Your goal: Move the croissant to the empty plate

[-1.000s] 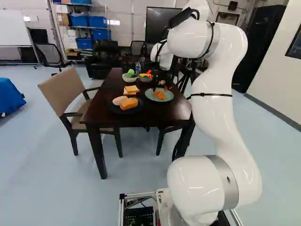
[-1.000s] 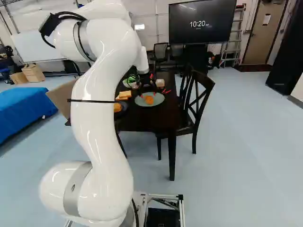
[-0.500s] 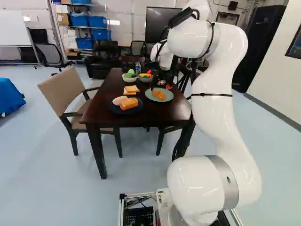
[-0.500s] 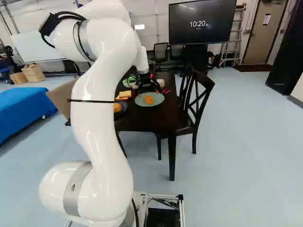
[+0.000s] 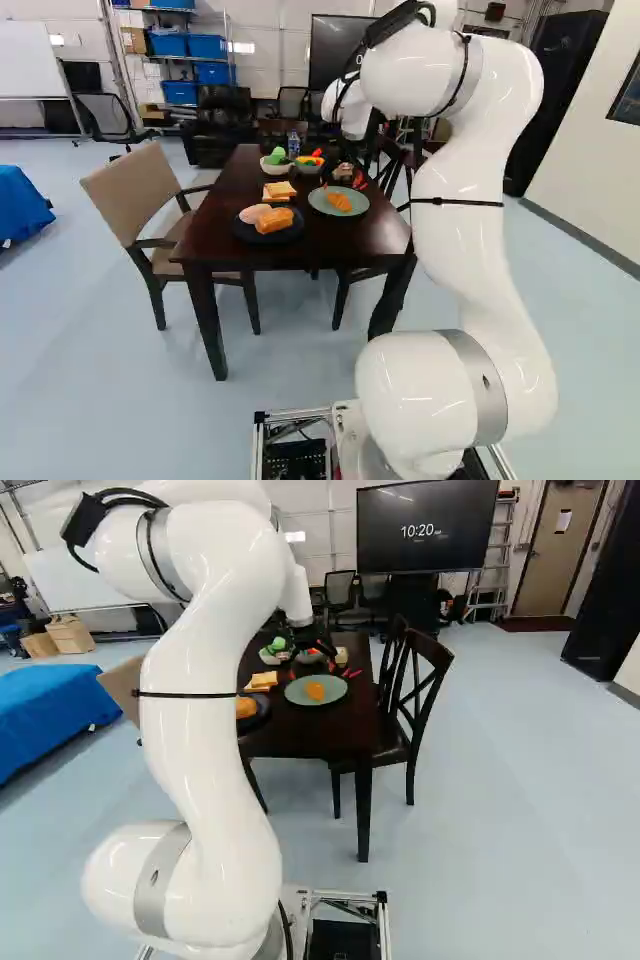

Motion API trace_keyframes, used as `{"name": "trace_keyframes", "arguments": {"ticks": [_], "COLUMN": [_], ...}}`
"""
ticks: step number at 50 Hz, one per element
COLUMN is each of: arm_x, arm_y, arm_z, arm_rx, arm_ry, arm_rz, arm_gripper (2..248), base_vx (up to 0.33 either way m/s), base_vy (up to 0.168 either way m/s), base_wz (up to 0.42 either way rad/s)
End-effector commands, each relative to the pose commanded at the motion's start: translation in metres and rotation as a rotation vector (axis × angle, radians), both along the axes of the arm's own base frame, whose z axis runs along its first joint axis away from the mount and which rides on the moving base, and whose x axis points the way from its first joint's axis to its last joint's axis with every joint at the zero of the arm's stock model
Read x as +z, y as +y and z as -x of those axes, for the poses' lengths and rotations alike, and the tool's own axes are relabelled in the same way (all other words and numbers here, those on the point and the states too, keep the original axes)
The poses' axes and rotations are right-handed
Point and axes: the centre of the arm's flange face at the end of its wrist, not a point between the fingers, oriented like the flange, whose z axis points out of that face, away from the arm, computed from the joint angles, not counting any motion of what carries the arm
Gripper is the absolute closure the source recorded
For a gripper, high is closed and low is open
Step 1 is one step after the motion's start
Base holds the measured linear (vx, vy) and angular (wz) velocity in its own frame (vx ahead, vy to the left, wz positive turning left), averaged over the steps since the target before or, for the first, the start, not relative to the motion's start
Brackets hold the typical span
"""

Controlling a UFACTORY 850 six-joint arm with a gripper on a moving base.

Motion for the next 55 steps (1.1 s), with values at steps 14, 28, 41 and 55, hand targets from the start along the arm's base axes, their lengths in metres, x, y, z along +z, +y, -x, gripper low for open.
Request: {"name": "trace_keyframes", "arguments": {"ticks": [14, 28, 41, 55], "arm_x": [0.020, 0.040, 0.054, 0.054], "arm_y": [0.000, 0.000, 0.001, 0.001], "arm_z": [0.007, 0.013, 0.018, 0.018], "arm_rx": [0.000, 0.000, 0.000, 0.000], "arm_ry": [-0.016, -0.045, -0.066, -0.066], "arm_rz": [0.001, 0.002, 0.003, 0.002], "arm_gripper": [3, 3, 3, 3], "base_vx": [0.000, 0.000, 0.000, 0.000], "base_vy": [0.000, 0.000, 0.000, 0.000], "base_wz": [0.000, 0.000, 0.000, 0.000]}}
